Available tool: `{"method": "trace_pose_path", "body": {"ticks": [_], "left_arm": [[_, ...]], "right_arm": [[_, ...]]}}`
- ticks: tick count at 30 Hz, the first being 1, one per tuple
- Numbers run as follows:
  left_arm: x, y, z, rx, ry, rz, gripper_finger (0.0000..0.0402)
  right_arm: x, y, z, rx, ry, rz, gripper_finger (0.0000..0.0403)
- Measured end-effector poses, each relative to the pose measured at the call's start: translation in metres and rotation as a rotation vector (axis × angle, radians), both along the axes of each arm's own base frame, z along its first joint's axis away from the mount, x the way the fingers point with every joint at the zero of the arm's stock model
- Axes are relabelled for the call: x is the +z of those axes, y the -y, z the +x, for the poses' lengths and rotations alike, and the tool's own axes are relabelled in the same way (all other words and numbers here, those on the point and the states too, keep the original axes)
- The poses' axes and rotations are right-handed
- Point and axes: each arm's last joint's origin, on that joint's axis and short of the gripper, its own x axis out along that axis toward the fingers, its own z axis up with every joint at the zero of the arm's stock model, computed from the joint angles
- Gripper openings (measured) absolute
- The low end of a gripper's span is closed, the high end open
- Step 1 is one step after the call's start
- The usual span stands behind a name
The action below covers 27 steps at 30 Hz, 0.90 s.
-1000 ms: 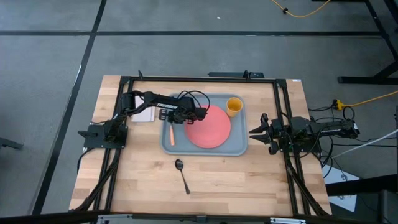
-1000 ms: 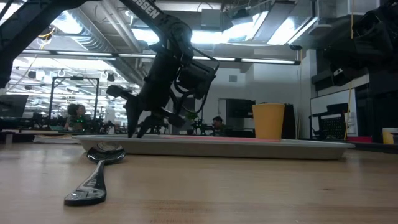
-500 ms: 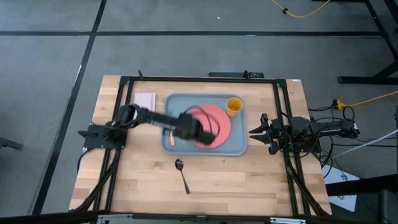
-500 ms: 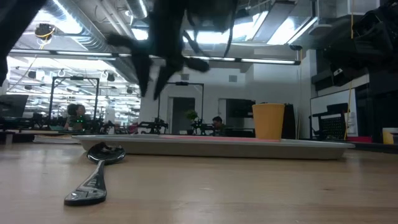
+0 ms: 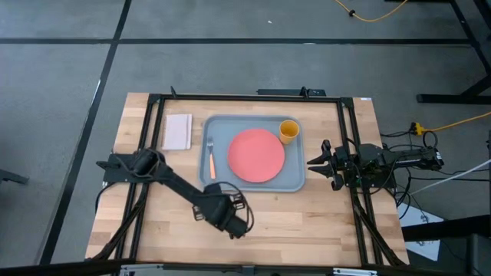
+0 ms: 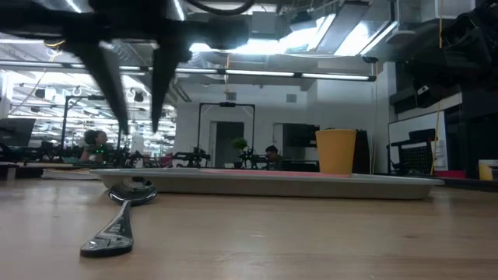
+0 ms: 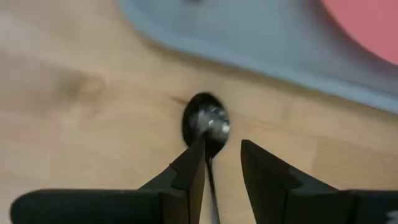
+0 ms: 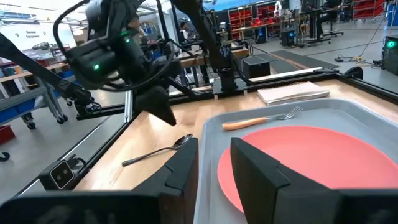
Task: Pick and place plate/cup/fork/spoon on tray
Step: Put the spoon on the serving tray
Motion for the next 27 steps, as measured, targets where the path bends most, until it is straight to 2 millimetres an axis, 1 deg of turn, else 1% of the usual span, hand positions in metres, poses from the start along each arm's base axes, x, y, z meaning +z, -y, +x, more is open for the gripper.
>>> {"method": "trace_pose_path", "body": {"ticks": [3,5,8,11,16,21,27], "left_arm": [[-0.013,0.011,-0.003,0.034,0.066,-0.036,0.0101],[-0.027,0.017,0.000,0.048,0.106,-0.092,0.0109],[-0.043,0.018,0.003,0.085,0.110,-0.140,0.0127],[-0.050,0.018,0.007,0.096,0.108,-0.168,0.0137],[-0.052,0.014,0.010,0.108,0.104,-0.176,0.0138],[-0.052,0.014,0.011,0.113,0.100,-0.191,0.0130],[-0.054,0.015,0.010,0.165,0.075,-0.244,0.0118]], "right_arm": [[0.000,0.000,0.000,0.000,0.000,0.000,0.0099],[0.000,0.000,0.000,0.000,0.000,0.000,0.0099],[0.000,0.000,0.000,0.000,0.000,0.000,0.0099],[0.000,0.000,0.000,0.000,0.000,0.000,0.0099],[0.000,0.000,0.000,0.000,0.000,0.000,0.0099],[0.000,0.000,0.000,0.000,0.000,0.000,0.0099],[0.000,0.000,0.000,0.000,0.000,0.000,0.0099]]}}
